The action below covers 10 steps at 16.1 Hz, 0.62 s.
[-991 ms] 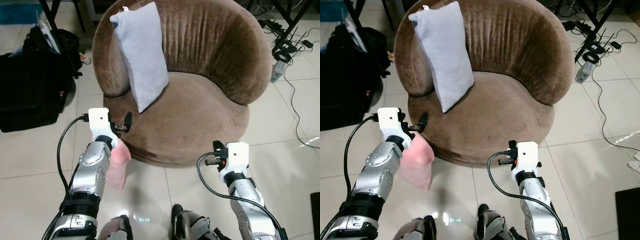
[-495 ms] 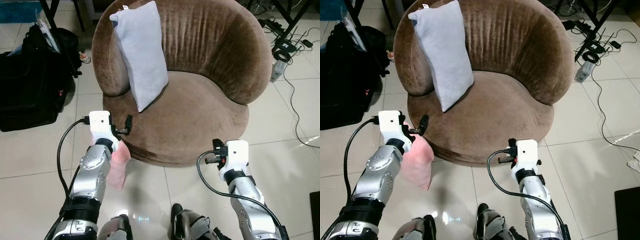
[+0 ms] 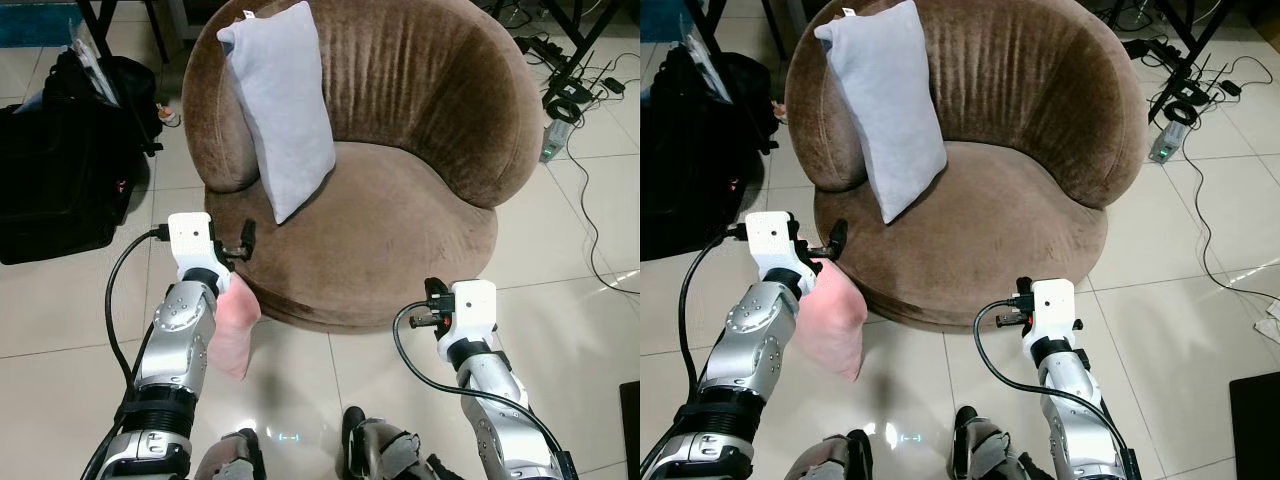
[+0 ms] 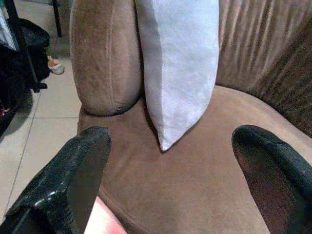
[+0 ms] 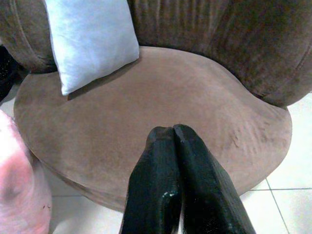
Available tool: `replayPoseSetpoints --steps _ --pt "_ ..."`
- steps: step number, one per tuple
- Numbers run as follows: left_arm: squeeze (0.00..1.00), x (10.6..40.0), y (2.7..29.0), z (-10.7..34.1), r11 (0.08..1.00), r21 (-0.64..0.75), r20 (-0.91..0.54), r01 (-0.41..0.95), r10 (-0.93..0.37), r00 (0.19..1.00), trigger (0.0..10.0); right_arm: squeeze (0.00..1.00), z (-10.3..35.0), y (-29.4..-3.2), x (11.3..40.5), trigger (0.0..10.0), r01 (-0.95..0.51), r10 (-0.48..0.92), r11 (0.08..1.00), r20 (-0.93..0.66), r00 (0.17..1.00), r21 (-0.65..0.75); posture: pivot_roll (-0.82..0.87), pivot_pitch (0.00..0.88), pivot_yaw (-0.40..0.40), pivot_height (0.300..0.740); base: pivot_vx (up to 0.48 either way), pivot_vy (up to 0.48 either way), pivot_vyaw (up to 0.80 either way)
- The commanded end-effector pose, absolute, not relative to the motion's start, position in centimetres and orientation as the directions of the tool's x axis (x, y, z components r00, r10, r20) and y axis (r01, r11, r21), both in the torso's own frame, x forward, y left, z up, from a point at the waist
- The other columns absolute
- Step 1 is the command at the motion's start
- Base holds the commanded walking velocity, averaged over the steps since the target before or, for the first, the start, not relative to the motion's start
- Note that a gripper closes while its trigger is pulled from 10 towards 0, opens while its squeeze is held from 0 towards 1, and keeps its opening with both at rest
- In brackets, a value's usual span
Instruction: Move the pillow to the sofa from floor
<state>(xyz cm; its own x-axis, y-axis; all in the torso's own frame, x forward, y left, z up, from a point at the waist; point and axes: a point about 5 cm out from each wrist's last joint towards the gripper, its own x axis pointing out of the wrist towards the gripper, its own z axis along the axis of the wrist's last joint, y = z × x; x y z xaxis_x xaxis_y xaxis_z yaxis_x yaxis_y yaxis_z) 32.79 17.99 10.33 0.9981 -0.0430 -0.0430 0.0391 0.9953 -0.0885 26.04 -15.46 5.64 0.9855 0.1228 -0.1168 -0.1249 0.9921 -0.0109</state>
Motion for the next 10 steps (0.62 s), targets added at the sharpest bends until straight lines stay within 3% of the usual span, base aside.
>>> replayPoseSetpoints --steps 1,10 --pt "0.0 32.81 18.31 10.19 0.996 -0.09 -0.049 0.021 -0.026 0.998 10.0 0.0 5.2 -15.66 25.8 10.0 -0.12 0.117 0.993 -0.145 0.983 -0.014 -0.12 0.264 -0.073 0.74 0.0 0.0 0.0" --pt "0.0 32.94 18.45 10.62 0.993 -0.119 -0.016 0.003 -0.005 1.0 10.0 0.0 5.06 -15.67 25.85 10.0 -0.117 0.113 0.993 -0.157 0.981 -0.021 -0.12 0.266 -0.068 0.74 0.0 0.0 0.0"
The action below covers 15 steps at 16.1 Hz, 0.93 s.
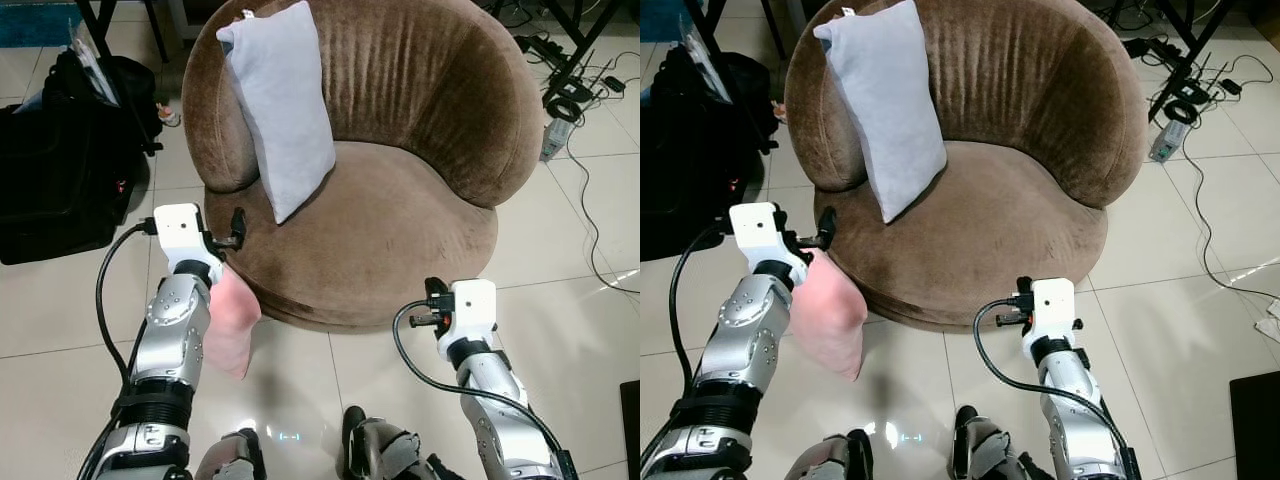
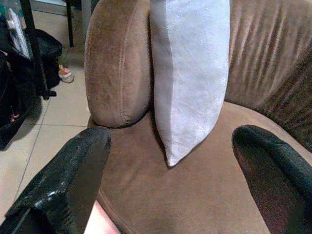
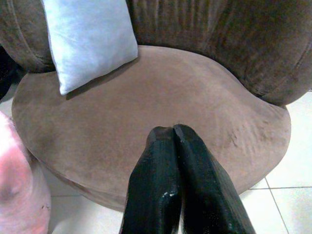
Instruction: Move the pillow to the sofa from floor
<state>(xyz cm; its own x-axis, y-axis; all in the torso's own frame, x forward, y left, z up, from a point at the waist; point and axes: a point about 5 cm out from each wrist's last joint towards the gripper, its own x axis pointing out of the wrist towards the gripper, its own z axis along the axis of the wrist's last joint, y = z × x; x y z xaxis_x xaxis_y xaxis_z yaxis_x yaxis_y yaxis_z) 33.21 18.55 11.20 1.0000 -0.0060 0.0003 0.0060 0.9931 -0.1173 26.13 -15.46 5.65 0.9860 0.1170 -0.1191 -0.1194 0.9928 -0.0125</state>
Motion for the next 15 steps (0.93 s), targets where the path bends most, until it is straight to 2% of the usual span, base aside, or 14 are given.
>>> replayPoseSetpoints --steps 1,6,15 --pt "0.0 32.92 18.45 10.71 0.993 -0.122 -0.008 0.002 -0.003 1.0 10.0 0.0 4.97 -15.7 25.76 10.0 -0.116 0.111 0.993 -0.16 0.981 -0.023 -0.12 0.265 -0.068 0.74 0.0 0.0 0.0" --pt "0.0 33.05 19.15 11.0 0.992 -0.125 0.009 -0.029 0.03 1.0 10.0 0.0 4.94 -15.71 25.92 10.0 -0.124 0.117 0.992 -0.164 0.979 -0.031 -0.11 0.255 -0.075 0.74 0.0 0.0 0.0" --pt "0.0 32.88 18.35 10.49 0.995 -0.103 -0.006 -0.004 0.003 1.0 10.0 0.0 4.85 -15.71 26.02 10.0 -0.127 0.118 0.991 -0.169 0.978 -0.038 -0.11 0.246 -0.077 0.74 0.0 0.0 0.0"
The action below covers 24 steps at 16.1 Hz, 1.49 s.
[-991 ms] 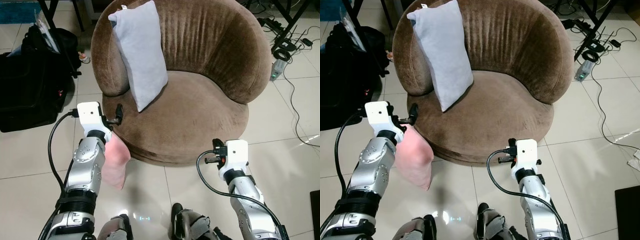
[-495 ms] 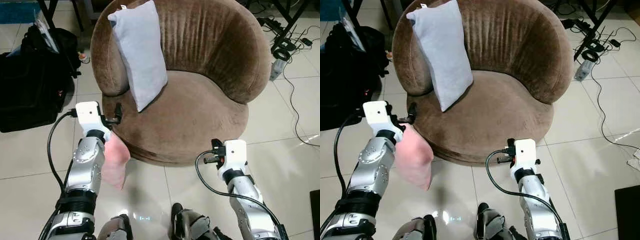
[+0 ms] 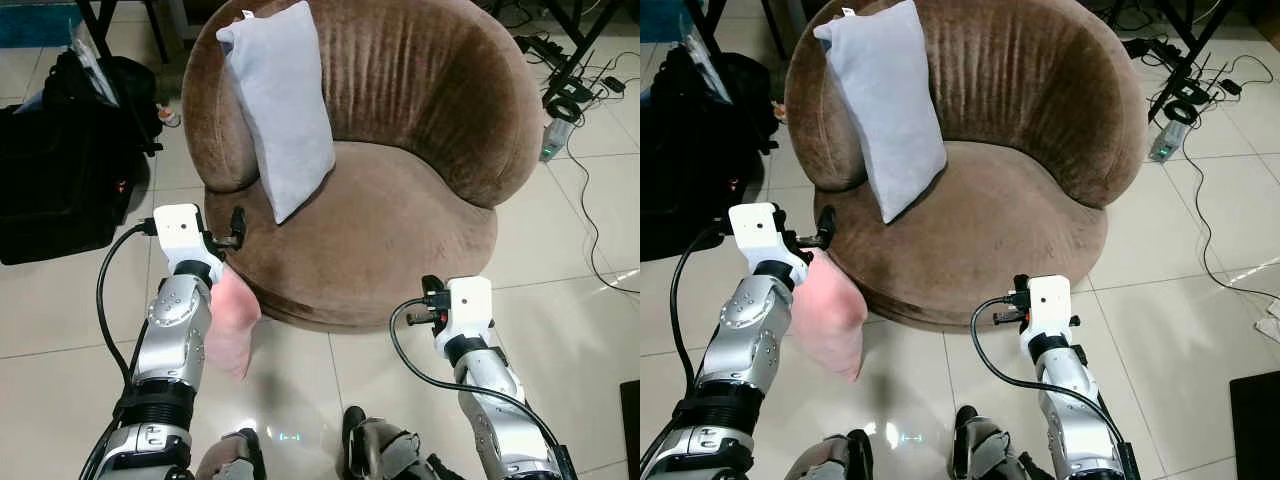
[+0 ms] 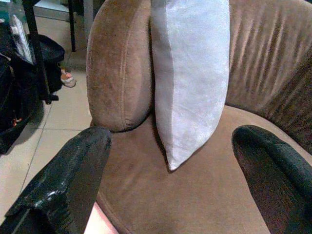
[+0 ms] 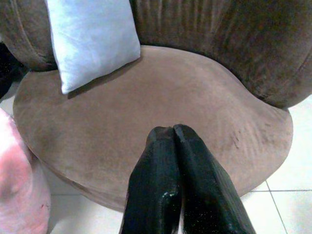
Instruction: Move the pillow to the sofa from floor
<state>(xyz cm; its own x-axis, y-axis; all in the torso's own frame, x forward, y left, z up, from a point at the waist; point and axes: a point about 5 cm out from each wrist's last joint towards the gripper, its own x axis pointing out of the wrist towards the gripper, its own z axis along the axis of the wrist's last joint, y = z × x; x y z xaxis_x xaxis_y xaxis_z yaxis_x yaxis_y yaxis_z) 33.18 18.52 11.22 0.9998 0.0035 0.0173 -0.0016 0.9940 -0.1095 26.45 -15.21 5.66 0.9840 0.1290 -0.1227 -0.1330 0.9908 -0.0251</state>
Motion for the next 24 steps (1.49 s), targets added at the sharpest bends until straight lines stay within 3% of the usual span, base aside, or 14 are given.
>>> replayPoseSetpoints --steps 1,24 --pt "0.0 32.86 18.37 10.4 0.995 -0.103 -0.01 -0.005 0.004 1.0 10.0 0.0 4.83 -15.69 26.02 10.0 -0.128 0.119 0.991 -0.17 0.978 -0.038 -0.11 0.246 -0.077 0.74 0.0 0.0 0.0" --pt "0.0 32.36 18.52 10.1 0.996 -0.088 -0.007 -0.006 0.006 1.0 10.0 0.0 4.68 -15.37 26.09 10.0 -0.132 0.123 0.991 -0.178 0.976 -0.039 -0.1 0.254 -0.07 0.74 0.0 0.0 0.0"
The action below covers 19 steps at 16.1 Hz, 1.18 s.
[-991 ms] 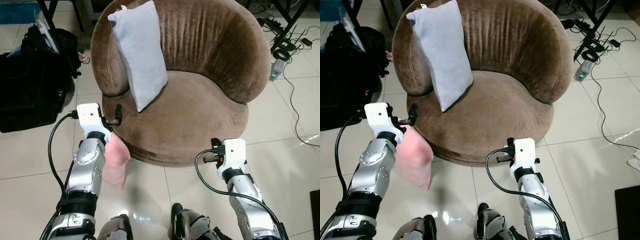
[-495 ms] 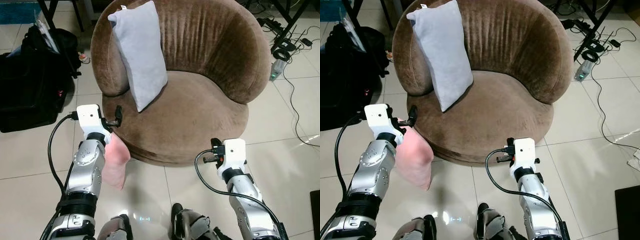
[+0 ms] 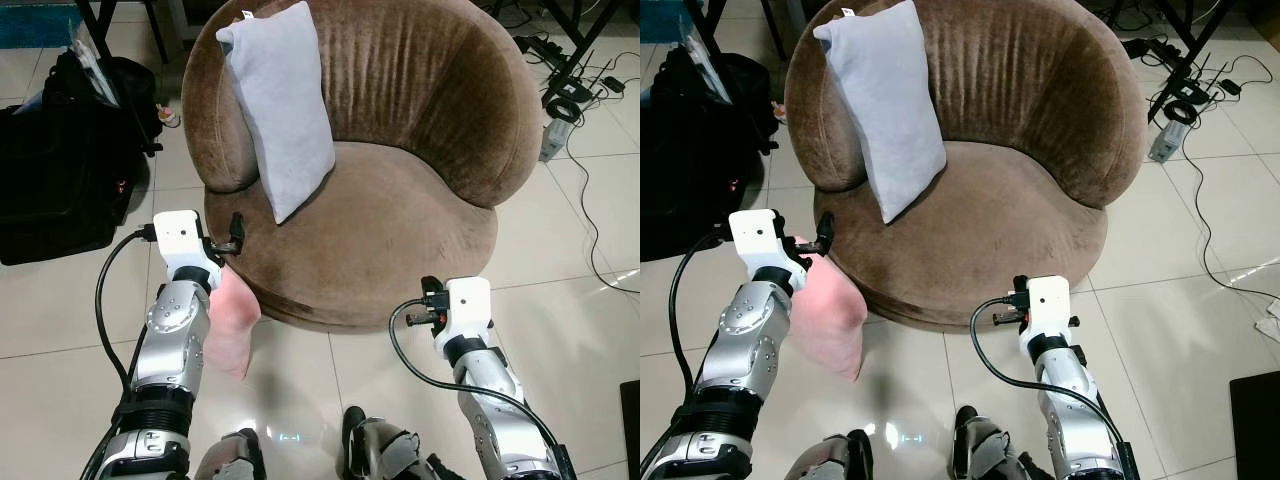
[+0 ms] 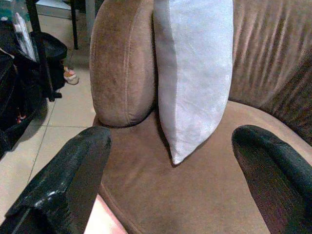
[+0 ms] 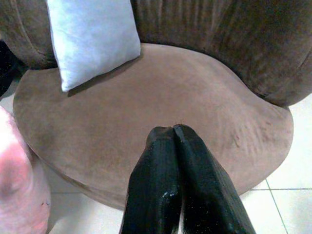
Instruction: Move the pillow to the sofa from floor
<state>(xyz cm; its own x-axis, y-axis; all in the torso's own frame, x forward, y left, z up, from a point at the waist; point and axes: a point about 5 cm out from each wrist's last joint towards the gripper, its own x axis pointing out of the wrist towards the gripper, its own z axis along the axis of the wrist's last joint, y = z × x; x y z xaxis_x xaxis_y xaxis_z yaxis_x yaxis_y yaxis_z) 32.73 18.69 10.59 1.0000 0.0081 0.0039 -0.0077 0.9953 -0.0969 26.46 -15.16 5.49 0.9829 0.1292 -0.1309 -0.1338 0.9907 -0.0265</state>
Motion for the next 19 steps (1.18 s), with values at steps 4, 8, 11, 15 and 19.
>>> replayPoseSetpoints --steps 4,8,11,15,19 --pt "0.0 32.3 18.46 10.07 0.997 -0.083 -0.006 -0.004 0.003 1.0 10.0 0.0 4.66 -15.37 26.08 10.0 -0.13 0.121 0.991 -0.18 0.976 -0.039 -0.11 0.256 -0.069 0.74 0.0 0.0 0.0" --pt "0.0 32.36 18.44 10.11 0.996 -0.084 -0.005 -0.003 0.003 1.0 10.0 0.0 4.69 -15.38 26.16 10.0 -0.128 0.119 0.991 -0.179 0.977 -0.04 -0.1 0.256 -0.07 0.74 0.0 0.0 0.0" --pt "0.0 32.36 18.43 10.11 0.997 -0.083 -0.005 -0.004 0.004 1.0 10.0 0.0 4.67 -15.37 26.21 10.0 -0.128 0.118 0.991 -0.181 0.976 -0.04 -0.1 0.254 -0.07 0.74 0.0 0.0 0.0" --pt "0.0 32.35 18.37 10.06 0.996 -0.084 -0.005 -0.006 0.006 1.0 10.0 0.0 4.68 -15.4 26.34 10.0 -0.128 0.118 0.991 -0.18 0.977 -0.041 -0.1 0.246 -0.07 0.74 0.0 0.0 0.0" --pt "0.0 32.37 18.29 9.98 0.996 -0.084 -0.006 -0.006 0.005 1.0 10.0 0.0 4.75 -15.47 26.56 10.0 -0.128 0.119 0.991 -0.177 0.977 -0.042 -0.1 0.234 -0.076 0.74 0.0 0.0 0.0"
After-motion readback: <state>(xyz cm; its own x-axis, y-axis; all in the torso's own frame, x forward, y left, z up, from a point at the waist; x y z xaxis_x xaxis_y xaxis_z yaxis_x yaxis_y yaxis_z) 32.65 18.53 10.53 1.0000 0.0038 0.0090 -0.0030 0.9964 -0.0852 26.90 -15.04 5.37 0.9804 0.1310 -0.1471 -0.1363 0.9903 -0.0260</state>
